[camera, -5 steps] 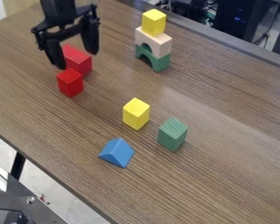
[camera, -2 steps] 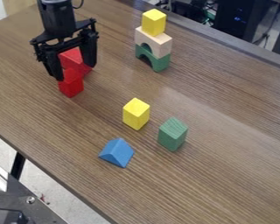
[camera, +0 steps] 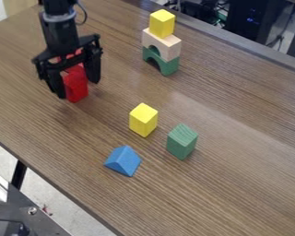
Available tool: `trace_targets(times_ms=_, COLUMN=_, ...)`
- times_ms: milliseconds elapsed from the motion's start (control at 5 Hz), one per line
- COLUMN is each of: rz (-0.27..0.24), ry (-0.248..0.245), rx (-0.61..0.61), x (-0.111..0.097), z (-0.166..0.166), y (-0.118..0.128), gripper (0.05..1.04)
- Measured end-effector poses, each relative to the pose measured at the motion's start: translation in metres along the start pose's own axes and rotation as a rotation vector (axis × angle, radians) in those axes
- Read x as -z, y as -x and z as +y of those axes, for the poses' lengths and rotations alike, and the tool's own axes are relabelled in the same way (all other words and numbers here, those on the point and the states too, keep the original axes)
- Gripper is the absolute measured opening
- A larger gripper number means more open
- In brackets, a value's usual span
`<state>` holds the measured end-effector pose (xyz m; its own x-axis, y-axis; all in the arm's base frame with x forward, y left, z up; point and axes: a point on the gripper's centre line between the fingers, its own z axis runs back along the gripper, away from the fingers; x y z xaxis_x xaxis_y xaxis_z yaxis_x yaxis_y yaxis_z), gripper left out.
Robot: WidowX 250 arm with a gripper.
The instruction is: Put the red cube on top of the white arch
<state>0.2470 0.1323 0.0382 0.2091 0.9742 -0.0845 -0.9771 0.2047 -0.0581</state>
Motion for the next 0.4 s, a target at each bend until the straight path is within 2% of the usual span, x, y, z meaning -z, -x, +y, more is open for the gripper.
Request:
trace_targets(times_ms=200, rz=-0.002, ry=0.083, rx=0.006, x=0.0110, z=0.0032, y=-0.0015, gripper=0.958)
trace_targets(times_ms=400, rz=0.019, ry=0.145, rx=-0.003, x=0.0119, z=0.0056, y=-0.0055, gripper=0.681)
